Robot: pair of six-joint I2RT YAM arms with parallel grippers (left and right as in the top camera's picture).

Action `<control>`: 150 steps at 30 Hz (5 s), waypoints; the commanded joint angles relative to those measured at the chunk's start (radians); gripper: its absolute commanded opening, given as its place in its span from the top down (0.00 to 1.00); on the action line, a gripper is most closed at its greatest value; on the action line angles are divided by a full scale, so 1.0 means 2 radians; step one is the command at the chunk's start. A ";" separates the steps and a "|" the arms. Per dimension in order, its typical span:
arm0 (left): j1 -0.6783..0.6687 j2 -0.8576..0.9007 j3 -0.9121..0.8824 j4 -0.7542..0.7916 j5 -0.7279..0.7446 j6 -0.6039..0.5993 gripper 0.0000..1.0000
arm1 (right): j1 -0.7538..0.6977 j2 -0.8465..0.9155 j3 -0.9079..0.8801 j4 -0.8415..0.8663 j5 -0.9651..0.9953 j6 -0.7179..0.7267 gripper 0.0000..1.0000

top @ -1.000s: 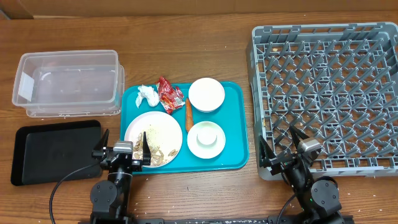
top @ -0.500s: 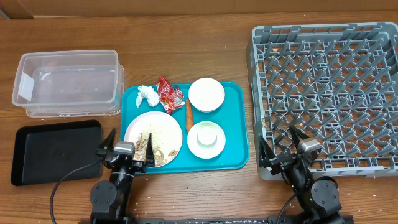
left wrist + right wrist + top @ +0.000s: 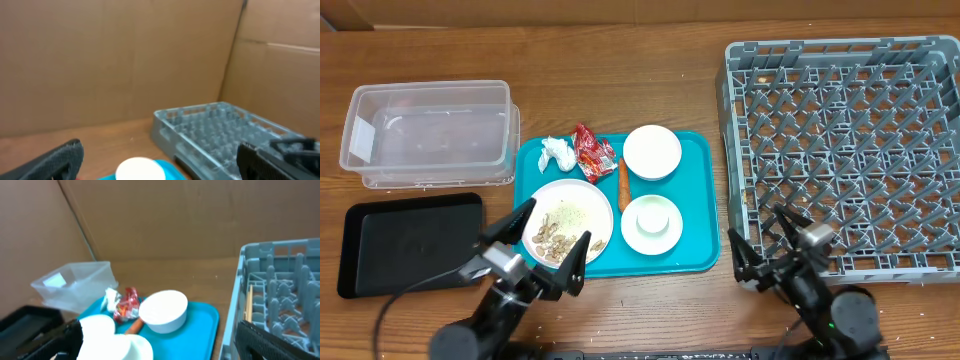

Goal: Sort waste into correct bins and load items into the dishwasher
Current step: 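Move the right gripper to the white cup and grasp it, then carry the white cup with the right gripper into the dish rack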

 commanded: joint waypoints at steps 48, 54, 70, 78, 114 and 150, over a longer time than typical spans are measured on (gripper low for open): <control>0.003 0.406 0.446 -0.553 -0.200 -0.044 0.00 | 0.219 0.740 0.402 -0.163 0.129 0.174 0.05; 0.003 0.407 0.446 -0.569 -0.200 -0.044 0.00 | 0.218 0.765 0.402 -0.132 0.144 0.172 0.11; 0.003 0.407 0.446 -0.573 -0.200 -0.044 0.00 | 0.220 0.785 0.401 -0.137 0.125 0.174 0.29; 0.003 0.407 0.446 -0.573 -0.200 -0.044 0.00 | 0.219 0.780 0.449 -0.191 0.138 0.170 0.50; 0.003 0.407 0.446 -0.572 -0.199 -0.044 0.00 | -0.155 0.672 0.576 -0.433 0.075 0.078 0.53; 0.003 0.424 0.446 -0.561 -0.105 0.075 0.00 | -0.060 0.543 0.575 -0.392 -0.011 0.084 0.19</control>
